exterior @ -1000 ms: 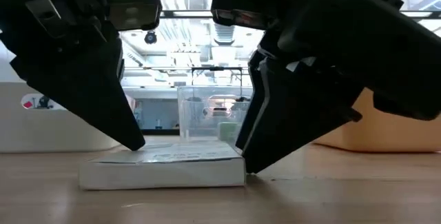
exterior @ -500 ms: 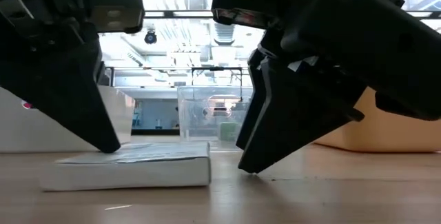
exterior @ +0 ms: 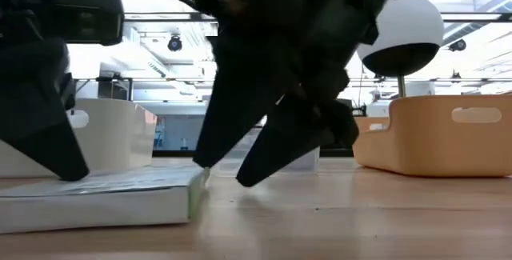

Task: Pick and place items into bin
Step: Put the white card reader box into the yellow bin

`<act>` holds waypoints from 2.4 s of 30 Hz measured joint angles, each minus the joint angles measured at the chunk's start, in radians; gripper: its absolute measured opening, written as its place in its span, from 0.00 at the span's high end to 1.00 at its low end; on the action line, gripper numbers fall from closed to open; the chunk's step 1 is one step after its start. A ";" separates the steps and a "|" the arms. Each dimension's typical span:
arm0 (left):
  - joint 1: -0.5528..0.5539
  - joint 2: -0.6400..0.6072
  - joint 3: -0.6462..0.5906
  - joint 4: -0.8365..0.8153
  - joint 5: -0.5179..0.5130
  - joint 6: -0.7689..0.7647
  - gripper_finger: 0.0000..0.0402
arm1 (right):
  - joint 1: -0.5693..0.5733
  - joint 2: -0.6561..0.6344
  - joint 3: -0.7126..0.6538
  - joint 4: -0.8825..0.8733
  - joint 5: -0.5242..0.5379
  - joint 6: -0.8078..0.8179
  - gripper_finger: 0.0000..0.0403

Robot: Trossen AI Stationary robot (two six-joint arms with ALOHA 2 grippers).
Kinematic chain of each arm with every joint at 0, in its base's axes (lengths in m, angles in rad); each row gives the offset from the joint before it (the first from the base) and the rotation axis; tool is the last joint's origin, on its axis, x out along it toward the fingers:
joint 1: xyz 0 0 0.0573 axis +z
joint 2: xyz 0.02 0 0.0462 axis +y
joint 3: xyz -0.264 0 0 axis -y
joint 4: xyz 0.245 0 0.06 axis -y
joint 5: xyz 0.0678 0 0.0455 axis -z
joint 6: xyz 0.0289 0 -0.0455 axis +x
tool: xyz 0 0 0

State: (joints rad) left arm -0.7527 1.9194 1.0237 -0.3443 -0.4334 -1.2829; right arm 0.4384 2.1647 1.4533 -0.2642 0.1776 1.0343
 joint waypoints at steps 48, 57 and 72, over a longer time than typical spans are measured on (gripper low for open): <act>-0.027 -0.031 0.051 0.060 -0.109 0.059 1.00 | -0.013 0.000 -0.027 0.083 -0.055 0.321 0.50; -0.025 0.001 0.051 0.108 -0.058 0.059 1.00 | -0.013 0.000 -0.019 0.103 -0.055 0.318 0.50; -0.019 0.008 0.047 0.113 -0.022 0.060 1.00 | -0.013 -0.002 -0.019 0.137 -0.055 0.271 0.57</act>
State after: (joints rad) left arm -0.7716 1.9272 1.0710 -0.2310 -0.4559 -1.2232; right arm 0.4252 2.1628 1.4342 -0.1269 0.1226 1.3055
